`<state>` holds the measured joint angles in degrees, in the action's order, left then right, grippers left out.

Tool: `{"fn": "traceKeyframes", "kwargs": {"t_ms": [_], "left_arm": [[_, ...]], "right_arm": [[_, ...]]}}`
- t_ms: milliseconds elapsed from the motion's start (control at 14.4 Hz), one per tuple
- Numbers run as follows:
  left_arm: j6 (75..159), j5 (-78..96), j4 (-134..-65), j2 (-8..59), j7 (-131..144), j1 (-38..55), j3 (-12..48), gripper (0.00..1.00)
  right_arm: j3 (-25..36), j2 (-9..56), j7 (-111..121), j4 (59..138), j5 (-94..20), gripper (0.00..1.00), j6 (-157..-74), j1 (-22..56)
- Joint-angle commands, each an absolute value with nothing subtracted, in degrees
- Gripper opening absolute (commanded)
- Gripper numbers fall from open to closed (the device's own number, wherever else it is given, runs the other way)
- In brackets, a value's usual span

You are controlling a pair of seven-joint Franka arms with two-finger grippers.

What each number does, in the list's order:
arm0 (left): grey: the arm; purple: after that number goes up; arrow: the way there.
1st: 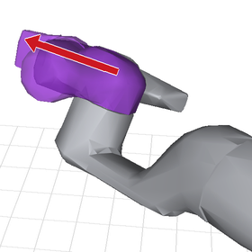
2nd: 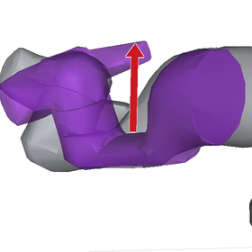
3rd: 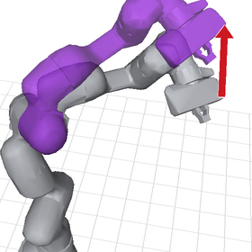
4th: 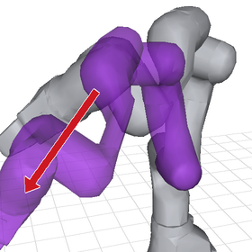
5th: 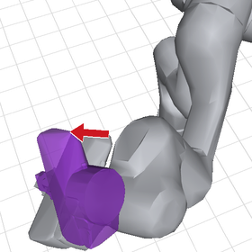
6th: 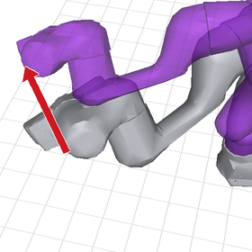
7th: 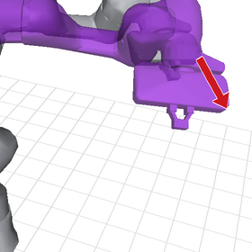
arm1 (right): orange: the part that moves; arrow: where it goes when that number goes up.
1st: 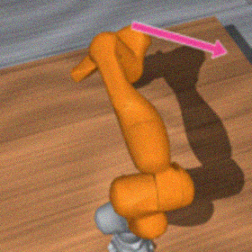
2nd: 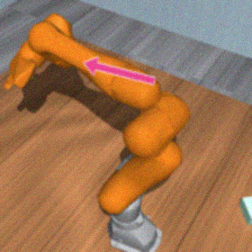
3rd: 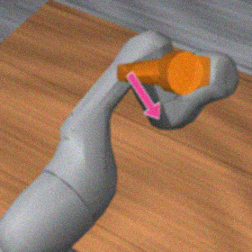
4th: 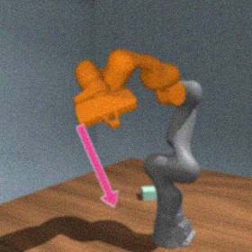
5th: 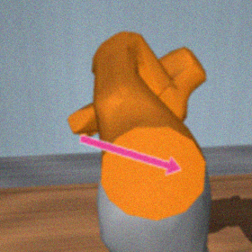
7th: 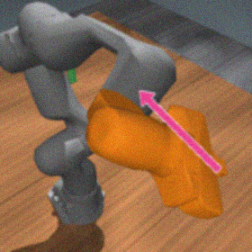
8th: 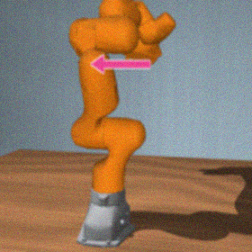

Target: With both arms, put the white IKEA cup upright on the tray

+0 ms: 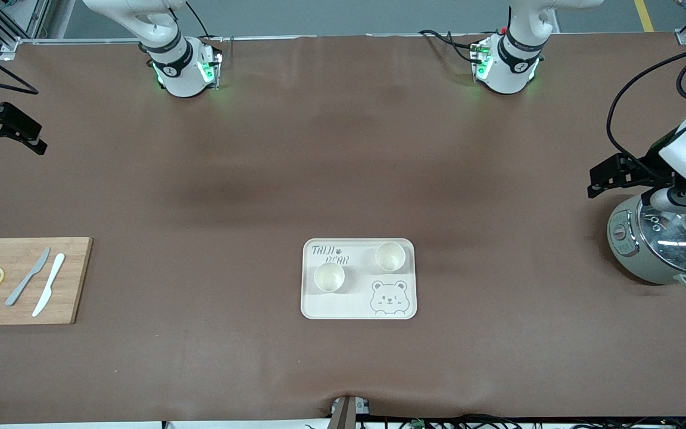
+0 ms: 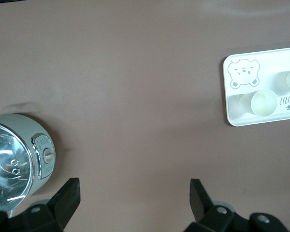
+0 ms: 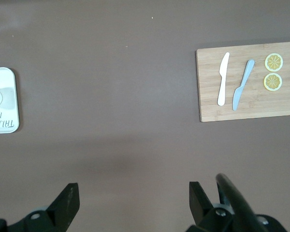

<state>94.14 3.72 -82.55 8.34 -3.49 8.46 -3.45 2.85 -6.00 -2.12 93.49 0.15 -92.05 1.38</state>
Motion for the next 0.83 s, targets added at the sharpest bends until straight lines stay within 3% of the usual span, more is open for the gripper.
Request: {"fn": "traceKeyframes", "kwargs": {"t_ms": [0,762], "left_arm": [[94.04,4.92,-81.56,8.53,-4.92,8.53,-3.6,1.0],[94.04,4.92,-80.95,8.53,-4.92,8.88,-3.6,1.0]], "right_arm": [[2.46,-5.45,-3.16,92.02,1.23,1.0,-91.14,0.97],[2.46,-5.45,-3.16,92.02,1.23,1.0,-91.14,0.97]]}}
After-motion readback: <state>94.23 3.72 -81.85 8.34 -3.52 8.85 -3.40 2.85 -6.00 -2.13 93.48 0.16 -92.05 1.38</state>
